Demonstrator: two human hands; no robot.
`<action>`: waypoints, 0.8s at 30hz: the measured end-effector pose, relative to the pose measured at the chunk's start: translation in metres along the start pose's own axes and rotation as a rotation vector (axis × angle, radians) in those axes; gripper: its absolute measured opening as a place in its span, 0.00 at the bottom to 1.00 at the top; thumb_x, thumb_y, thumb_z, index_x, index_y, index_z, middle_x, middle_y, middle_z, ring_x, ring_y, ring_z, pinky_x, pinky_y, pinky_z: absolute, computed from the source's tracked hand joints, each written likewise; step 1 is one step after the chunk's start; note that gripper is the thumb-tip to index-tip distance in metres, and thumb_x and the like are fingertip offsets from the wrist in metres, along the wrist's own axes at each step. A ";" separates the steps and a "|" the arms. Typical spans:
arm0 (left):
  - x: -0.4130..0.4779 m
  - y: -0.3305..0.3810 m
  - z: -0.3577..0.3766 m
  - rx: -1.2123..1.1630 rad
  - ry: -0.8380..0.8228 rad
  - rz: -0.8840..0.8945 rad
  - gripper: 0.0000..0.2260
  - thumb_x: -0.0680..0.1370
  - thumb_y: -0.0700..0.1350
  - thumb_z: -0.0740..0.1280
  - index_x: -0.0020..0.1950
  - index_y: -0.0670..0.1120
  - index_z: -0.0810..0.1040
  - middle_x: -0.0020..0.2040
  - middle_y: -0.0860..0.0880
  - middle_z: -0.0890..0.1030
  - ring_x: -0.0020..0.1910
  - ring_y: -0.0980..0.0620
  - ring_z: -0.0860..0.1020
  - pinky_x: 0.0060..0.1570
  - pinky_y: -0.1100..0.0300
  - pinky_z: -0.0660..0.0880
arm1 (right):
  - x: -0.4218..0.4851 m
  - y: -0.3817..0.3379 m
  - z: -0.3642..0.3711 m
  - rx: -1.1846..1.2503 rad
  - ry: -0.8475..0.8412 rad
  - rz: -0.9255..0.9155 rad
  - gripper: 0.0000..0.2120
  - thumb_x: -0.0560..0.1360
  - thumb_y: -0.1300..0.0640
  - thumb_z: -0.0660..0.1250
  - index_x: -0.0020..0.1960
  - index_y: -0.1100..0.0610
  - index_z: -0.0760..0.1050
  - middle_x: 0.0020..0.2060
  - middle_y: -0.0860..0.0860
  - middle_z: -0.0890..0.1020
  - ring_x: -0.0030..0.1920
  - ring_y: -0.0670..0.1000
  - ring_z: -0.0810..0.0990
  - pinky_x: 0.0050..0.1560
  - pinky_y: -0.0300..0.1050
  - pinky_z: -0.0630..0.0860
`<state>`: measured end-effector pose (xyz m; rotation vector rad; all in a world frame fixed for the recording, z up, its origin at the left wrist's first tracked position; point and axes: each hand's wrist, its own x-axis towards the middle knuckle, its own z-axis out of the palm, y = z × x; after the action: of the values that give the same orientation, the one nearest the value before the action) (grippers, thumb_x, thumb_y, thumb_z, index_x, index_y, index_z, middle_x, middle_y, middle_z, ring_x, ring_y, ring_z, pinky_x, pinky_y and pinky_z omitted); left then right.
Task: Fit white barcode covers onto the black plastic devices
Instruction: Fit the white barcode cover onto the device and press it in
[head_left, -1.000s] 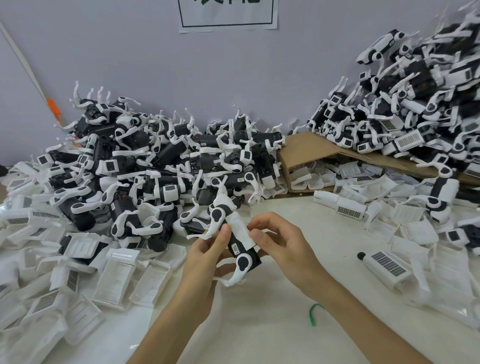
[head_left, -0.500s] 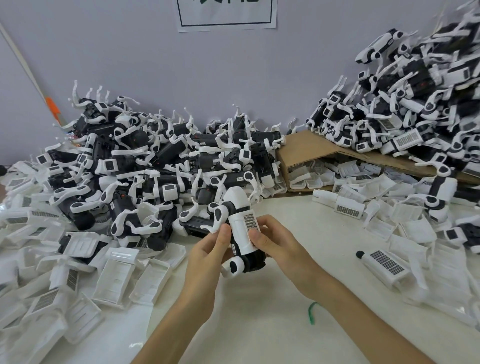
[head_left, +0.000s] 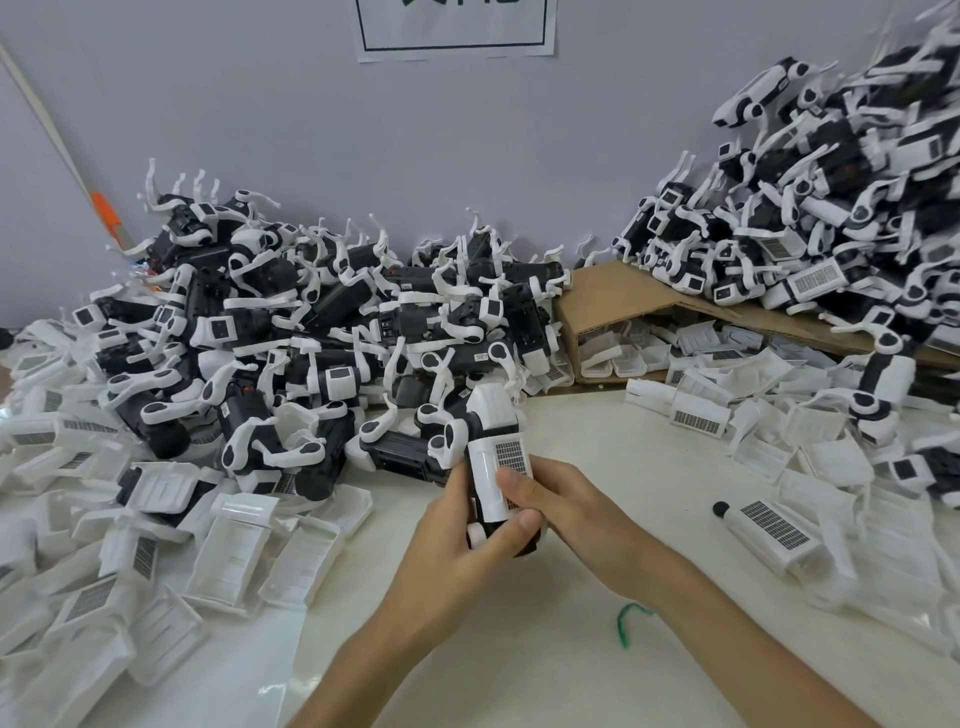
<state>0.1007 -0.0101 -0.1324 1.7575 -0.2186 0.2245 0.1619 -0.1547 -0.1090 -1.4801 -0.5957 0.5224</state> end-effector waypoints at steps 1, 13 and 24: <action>0.000 0.001 0.000 0.008 -0.015 0.005 0.22 0.73 0.60 0.69 0.64 0.53 0.73 0.50 0.53 0.83 0.50 0.54 0.82 0.50 0.57 0.80 | 0.000 0.000 -0.001 -0.003 0.001 -0.008 0.15 0.77 0.46 0.64 0.55 0.57 0.79 0.41 0.47 0.84 0.43 0.45 0.82 0.44 0.36 0.76; 0.000 0.004 0.005 -0.074 -0.035 0.011 0.20 0.75 0.57 0.69 0.65 0.57 0.72 0.54 0.56 0.83 0.55 0.57 0.81 0.52 0.66 0.77 | 0.001 0.003 -0.002 0.002 0.078 -0.074 0.15 0.76 0.50 0.66 0.54 0.60 0.80 0.39 0.47 0.85 0.42 0.45 0.83 0.41 0.34 0.76; 0.002 0.004 0.001 -0.103 0.007 -0.013 0.12 0.74 0.60 0.69 0.57 0.64 0.76 0.48 0.51 0.85 0.46 0.52 0.83 0.45 0.60 0.80 | 0.003 0.004 0.001 -0.024 0.086 -0.112 0.15 0.75 0.45 0.62 0.47 0.56 0.79 0.34 0.43 0.82 0.37 0.42 0.79 0.39 0.33 0.74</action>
<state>0.1017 -0.0116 -0.1286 1.6551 -0.2104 0.2068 0.1638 -0.1518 -0.1126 -1.4746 -0.6148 0.3639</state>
